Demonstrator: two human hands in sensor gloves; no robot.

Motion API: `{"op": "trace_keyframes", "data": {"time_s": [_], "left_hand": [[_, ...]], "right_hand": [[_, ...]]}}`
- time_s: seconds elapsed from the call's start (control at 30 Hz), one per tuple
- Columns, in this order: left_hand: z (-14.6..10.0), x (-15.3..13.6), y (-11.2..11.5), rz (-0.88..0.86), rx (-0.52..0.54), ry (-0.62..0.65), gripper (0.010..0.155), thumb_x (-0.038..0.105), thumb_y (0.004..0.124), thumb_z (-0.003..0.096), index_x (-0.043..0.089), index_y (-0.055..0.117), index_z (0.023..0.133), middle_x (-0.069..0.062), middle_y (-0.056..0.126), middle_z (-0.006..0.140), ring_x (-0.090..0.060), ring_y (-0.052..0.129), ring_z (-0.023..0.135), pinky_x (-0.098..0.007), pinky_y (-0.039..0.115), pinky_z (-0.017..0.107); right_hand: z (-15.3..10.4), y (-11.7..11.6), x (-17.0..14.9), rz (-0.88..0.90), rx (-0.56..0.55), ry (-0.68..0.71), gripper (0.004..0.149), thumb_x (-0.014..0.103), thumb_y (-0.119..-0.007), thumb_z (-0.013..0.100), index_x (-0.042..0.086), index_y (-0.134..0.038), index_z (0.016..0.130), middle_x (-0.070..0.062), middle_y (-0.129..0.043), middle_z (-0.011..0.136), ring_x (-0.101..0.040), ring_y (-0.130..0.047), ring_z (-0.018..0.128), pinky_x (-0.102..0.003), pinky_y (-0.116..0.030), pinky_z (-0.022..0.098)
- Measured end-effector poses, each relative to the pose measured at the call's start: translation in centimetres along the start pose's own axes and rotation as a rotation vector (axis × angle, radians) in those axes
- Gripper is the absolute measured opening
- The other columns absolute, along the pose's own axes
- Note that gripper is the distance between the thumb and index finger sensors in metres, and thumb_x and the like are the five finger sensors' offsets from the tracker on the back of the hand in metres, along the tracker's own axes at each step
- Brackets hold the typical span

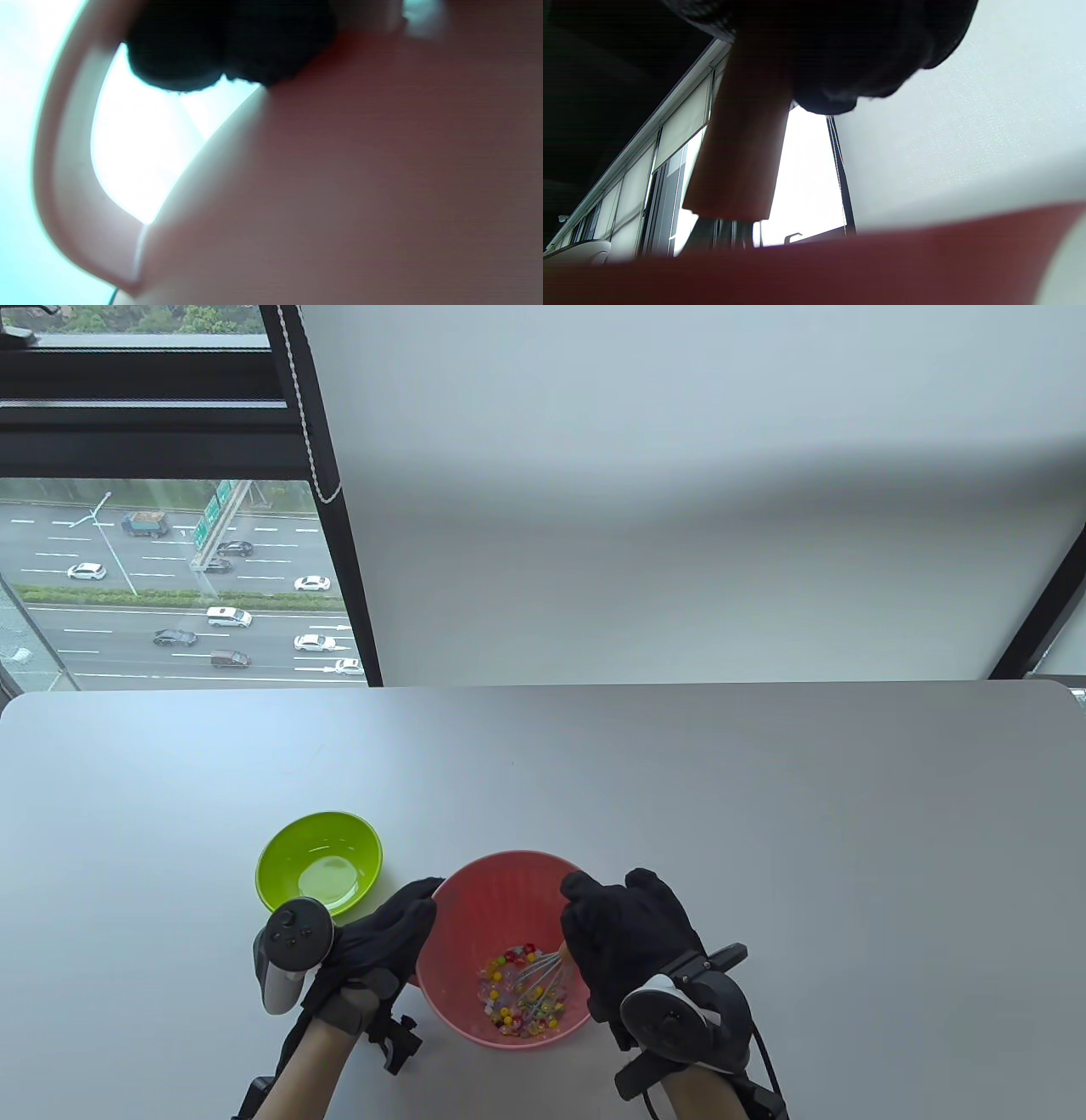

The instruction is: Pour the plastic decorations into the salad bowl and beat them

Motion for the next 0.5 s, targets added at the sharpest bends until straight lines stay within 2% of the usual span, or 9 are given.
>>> {"op": "trace_keyframes", "data": {"time_s": [0.07,0.3,0.5], "left_hand": [[0.00,0.00,0.00,0.000,0.000,0.000,0.068,0.061,0.058,0.0570,0.010,0.073,0.100,0.000,0.093,0.041,-0.028,0.095,0.041,-0.058,0.065,0.068],[0.00,0.01,0.00,0.000,0.000,0.000,0.068,0.061,0.058,0.0571,0.010,0.073,0.100,0.000,0.093,0.041,-0.028,0.095,0.041,-0.058,0.065,0.068],[0.00,0.00,-0.01,0.000,0.001,0.000,0.068,0.061,0.058,0.0571,0.010,0.073,0.100,0.000,0.093,0.041,-0.028,0.095,0.041,-0.058,0.065,0.068]], "right_hand": [[0.00,-0.55,-0.13,0.047,0.030,-0.023,0.043,0.052,-0.067,0.059,0.030,-0.067,0.096,0.007,-0.093,0.062,-0.017,-0.094,0.034,-0.047,-0.068,0.067],[0.01,-0.68,-0.28,0.046,0.025,-0.031,0.050,0.059,-0.073,0.054,0.031,-0.070,0.095,0.005,-0.096,0.057,-0.015,-0.093,0.029,-0.045,-0.071,0.064],[-0.03,-0.93,-0.07,0.073,0.026,-0.033,0.050,0.058,-0.078,0.052,0.035,-0.070,0.096,0.005,-0.095,0.064,-0.017,-0.094,0.037,-0.047,-0.067,0.068]]}}
Point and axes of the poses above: the tracker on the back of each hand, its own x axis roughly to the thumb side, its own z axis roughly from the wrist to the fingertips, y = z × x, the point moved 4 cm from there along z, roughly from the wrist to the fingertips
